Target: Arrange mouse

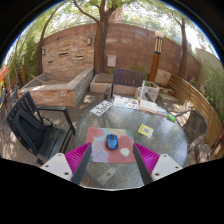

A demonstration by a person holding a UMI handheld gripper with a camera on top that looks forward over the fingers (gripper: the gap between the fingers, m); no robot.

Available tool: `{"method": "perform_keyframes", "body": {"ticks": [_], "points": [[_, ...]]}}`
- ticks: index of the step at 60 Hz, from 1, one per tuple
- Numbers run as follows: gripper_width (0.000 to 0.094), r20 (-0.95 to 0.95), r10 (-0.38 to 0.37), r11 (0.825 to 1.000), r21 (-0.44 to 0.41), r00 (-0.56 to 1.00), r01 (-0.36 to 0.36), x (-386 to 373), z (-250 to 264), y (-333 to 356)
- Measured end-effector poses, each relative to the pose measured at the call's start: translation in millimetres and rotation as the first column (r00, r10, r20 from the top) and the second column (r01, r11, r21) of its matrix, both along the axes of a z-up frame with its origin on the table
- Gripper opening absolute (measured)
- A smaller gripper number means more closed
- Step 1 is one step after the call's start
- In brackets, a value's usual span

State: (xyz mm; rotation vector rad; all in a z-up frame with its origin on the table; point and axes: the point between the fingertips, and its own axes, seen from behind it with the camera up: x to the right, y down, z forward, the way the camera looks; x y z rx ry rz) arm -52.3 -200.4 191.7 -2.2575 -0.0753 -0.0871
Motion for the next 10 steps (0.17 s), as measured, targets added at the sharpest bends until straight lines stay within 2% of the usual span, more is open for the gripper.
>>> {"method": "perform_keyframes", "body": {"ticks": [10], "points": [[0.0847,0.002,0.009,1.000,-0.002,1.000,-0.009,-1.9,-0.4,-5.1]]}}
